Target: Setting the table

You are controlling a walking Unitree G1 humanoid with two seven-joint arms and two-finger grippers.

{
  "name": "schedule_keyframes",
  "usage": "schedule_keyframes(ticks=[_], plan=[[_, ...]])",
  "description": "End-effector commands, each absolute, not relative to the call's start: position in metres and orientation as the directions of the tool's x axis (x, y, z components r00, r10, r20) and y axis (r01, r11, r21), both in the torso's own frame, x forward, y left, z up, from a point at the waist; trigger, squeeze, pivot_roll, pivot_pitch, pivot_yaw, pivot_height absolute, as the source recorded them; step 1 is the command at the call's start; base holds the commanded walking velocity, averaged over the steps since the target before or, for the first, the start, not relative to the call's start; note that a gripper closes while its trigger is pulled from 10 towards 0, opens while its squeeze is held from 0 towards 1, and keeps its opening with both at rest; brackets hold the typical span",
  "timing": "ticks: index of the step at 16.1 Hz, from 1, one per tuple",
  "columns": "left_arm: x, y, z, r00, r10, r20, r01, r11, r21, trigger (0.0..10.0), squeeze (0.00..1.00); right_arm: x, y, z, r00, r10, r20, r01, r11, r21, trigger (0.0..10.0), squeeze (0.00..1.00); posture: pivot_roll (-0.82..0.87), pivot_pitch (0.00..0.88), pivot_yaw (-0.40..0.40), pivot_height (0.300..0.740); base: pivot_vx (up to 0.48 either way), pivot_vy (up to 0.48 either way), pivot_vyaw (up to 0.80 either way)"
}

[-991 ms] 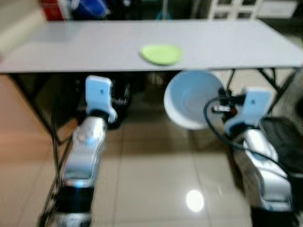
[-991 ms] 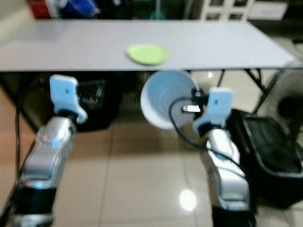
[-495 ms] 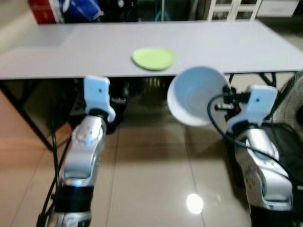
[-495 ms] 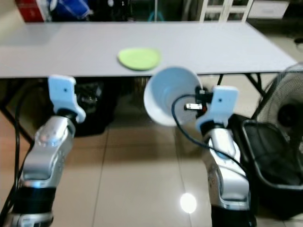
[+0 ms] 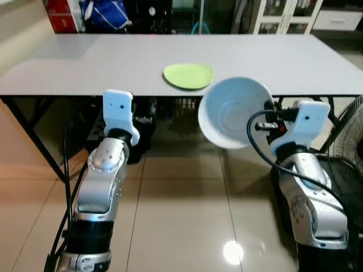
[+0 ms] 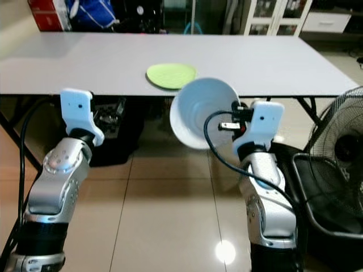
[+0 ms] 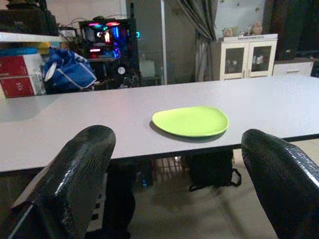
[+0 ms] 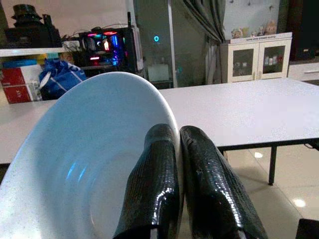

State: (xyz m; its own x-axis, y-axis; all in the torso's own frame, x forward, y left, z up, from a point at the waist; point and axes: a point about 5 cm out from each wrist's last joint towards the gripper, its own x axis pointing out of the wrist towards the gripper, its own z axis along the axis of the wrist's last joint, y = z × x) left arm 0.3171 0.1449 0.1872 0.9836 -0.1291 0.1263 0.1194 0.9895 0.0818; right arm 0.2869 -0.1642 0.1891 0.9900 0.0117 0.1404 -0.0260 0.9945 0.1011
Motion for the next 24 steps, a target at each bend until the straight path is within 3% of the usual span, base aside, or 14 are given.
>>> schedule_keyframes(ticks=[1, 24], plan=[[0.319, 0.145, 0.191, 0.984, -0.126, 0.128, 0.117, 0.990, 0.080, 10.0, 0.00, 0.288, -0.163, 0.193, 0.989, 0.011, 0.148, -0.028, 0.993, 0.114, 10.0, 0.00, -0.02, 0.000, 0.016, 0.740, 0.322, 0.000, 0.00], [0.318, 0.142, 0.191, 0.976, -0.182, 0.116, 0.167, 0.977, 0.132, 10.0, 0.00, 0.291, -0.179, 0.200, 0.983, -0.103, 0.155, 0.080, 0.986, 0.147, 10.0, 0.00, -0.03, 0.000, 0.027, 0.740, 0.375, 0.000, 0.00]])
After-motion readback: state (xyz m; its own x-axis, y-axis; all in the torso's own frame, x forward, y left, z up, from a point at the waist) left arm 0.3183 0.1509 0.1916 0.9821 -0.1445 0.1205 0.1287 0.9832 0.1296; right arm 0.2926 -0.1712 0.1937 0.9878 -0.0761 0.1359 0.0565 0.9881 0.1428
